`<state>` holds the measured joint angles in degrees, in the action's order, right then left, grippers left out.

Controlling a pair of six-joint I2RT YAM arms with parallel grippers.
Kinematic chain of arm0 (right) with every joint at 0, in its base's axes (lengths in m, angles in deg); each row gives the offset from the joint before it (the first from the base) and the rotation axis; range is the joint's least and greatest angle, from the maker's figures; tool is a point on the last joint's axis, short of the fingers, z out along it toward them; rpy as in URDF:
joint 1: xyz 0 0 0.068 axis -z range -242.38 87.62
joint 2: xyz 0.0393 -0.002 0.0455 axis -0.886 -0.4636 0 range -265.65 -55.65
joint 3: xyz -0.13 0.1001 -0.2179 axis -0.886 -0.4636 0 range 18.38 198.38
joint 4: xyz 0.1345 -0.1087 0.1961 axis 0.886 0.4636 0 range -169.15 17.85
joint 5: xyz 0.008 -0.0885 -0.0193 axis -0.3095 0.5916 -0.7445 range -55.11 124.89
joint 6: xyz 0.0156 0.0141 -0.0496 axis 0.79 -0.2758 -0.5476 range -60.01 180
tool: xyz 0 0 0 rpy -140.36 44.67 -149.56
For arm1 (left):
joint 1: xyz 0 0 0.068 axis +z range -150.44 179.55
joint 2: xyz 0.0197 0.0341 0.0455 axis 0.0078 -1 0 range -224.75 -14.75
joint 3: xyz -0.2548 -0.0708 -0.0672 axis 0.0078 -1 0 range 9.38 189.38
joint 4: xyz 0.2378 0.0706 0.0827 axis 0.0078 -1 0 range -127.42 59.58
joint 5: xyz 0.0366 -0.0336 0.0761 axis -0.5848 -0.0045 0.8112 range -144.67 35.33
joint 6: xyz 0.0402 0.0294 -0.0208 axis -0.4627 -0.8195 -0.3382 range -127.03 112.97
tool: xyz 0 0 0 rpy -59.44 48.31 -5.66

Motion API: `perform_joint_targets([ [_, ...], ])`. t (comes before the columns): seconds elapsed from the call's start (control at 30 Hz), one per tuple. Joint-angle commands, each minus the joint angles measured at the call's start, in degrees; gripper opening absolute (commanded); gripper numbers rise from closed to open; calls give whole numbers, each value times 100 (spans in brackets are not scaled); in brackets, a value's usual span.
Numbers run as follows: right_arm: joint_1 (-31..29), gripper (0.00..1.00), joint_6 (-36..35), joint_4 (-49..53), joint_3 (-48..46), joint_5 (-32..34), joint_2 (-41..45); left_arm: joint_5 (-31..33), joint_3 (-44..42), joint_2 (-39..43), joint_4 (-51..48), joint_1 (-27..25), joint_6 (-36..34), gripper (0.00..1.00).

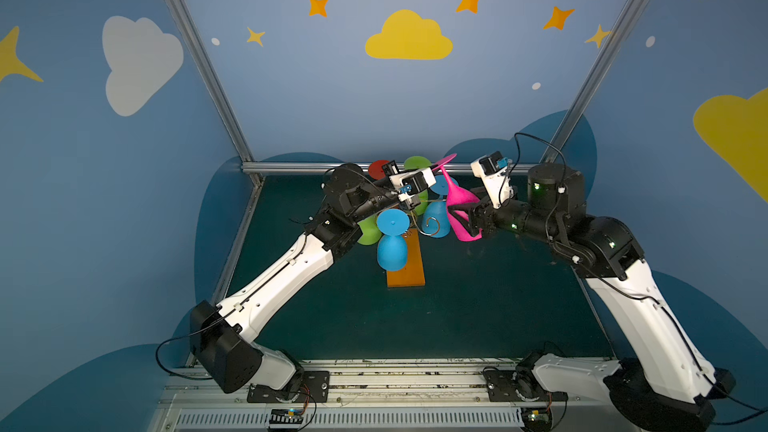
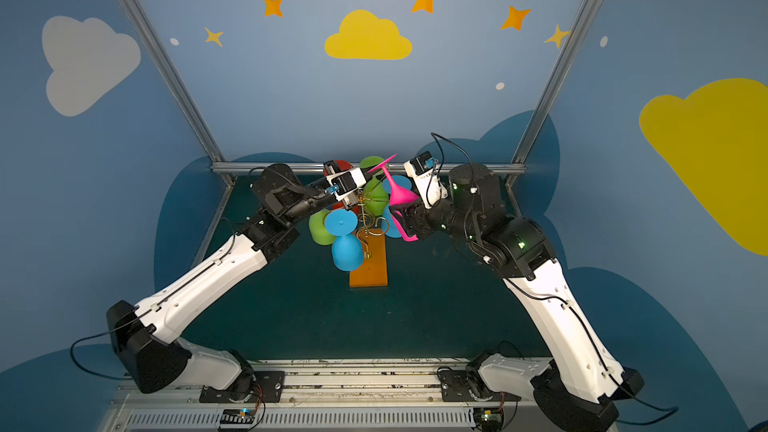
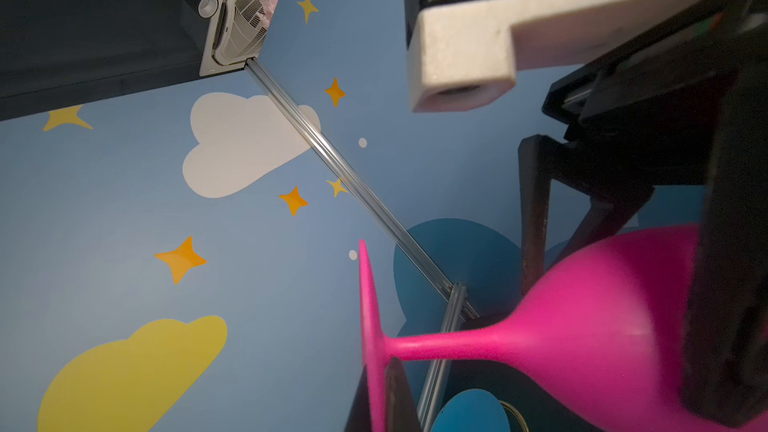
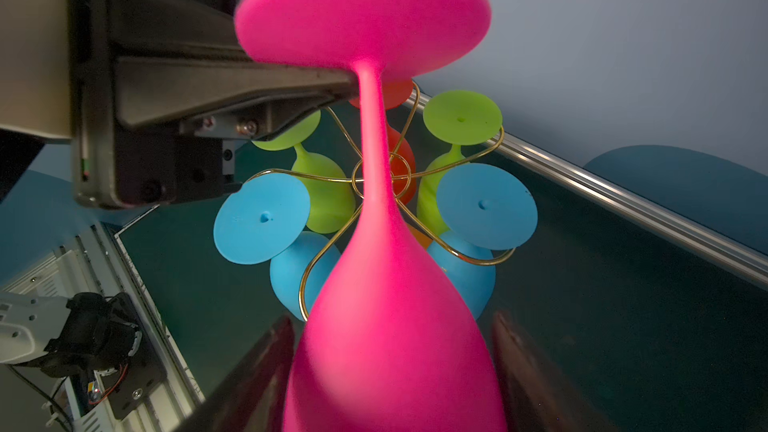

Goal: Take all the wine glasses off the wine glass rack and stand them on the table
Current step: 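Move the right gripper to the magenta glass bowl while the left gripper holds the foot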

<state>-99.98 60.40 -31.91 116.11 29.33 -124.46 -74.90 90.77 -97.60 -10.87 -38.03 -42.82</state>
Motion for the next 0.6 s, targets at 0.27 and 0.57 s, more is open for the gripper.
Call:
perform_joint_targets([
  [0.27,220,86,517,-1539,-778,-694,990,905,-133,484,-161,-13,1886,3],
  [0.57,464,86,810,-1842,-1529,-595,2030,814,-55,557,-910,220,2987,3],
])
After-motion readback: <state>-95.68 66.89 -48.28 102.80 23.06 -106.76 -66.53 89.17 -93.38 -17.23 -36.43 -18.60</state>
